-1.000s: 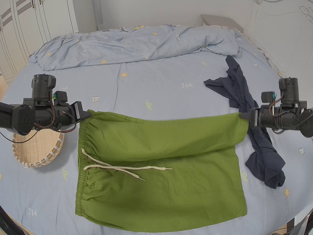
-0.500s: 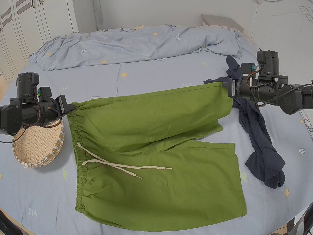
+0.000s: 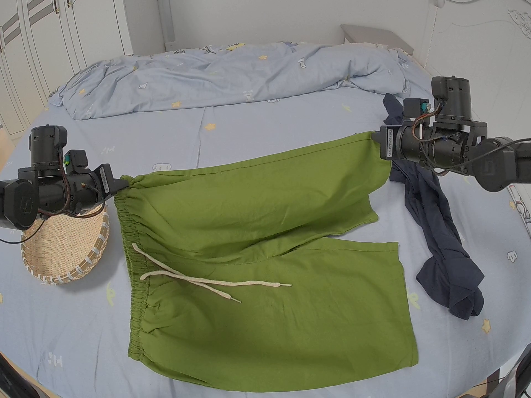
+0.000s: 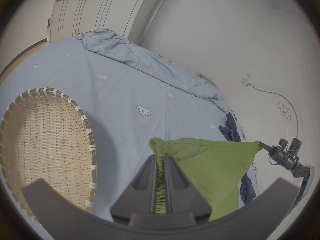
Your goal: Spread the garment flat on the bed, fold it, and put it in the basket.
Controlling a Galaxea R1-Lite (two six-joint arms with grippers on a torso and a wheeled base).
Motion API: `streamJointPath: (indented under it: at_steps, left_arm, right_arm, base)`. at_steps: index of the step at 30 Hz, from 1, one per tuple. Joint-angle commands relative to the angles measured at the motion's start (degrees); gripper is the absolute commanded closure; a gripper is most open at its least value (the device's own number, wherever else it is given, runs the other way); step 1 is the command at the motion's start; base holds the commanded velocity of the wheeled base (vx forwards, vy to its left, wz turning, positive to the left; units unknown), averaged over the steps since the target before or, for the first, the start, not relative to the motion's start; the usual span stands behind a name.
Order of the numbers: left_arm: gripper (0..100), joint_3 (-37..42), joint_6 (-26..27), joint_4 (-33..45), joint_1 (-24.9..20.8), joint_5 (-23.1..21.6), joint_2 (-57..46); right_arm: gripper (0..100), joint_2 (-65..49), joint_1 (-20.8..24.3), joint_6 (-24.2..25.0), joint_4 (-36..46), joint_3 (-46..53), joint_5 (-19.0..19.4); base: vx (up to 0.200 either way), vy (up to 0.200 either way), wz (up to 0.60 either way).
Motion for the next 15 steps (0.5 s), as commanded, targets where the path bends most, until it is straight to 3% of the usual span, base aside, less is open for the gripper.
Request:
streamJointPath:
  at_steps: [1,4,5,7,10,15]
  left_arm:
    - [100,0.0,0.0,0.0,-0.2,0.0,0.6]
    - [100,0.0,0.0,0.0,-0.2,0.0,0.5]
    - [100,0.1,0.0,0.0,-0.3,0.0,0.4]
    - [100,0.2,0.0,0.0,-0.4,0.0,0.4]
    - [100,0.2,0.0,0.0,-0.4,-0.1,0.2]
    - [100,0.5,0.0,-0.1,-0.4,-0.1,0.1]
  right_arm:
    - [100,-12.2,5.7,0.0,2.0,4.4,-0.4]
    - [100,-14.3,7.2,0.0,3.6,5.0,-0.5]
    - [100,-19.5,10.7,0.0,9.1,5.0,-0.5]
    - [100,-22.5,12.5,-0.1,12.9,5.0,-1.3]
    - [100,-25.2,13.6,-0.2,15.9,5.2,-3.3]
    - [100,-27.3,13.2,0.0,16.9,8.2,-3.3]
  base:
    - [0.0,0.0,0.0]
    - [0.0,0.0,0.0]
    - [0.0,0.0,0.0]
    - [0.0,0.0,0.0]
    - [0.0,0.0,0.0]
    - [0.0,0.0,0.0]
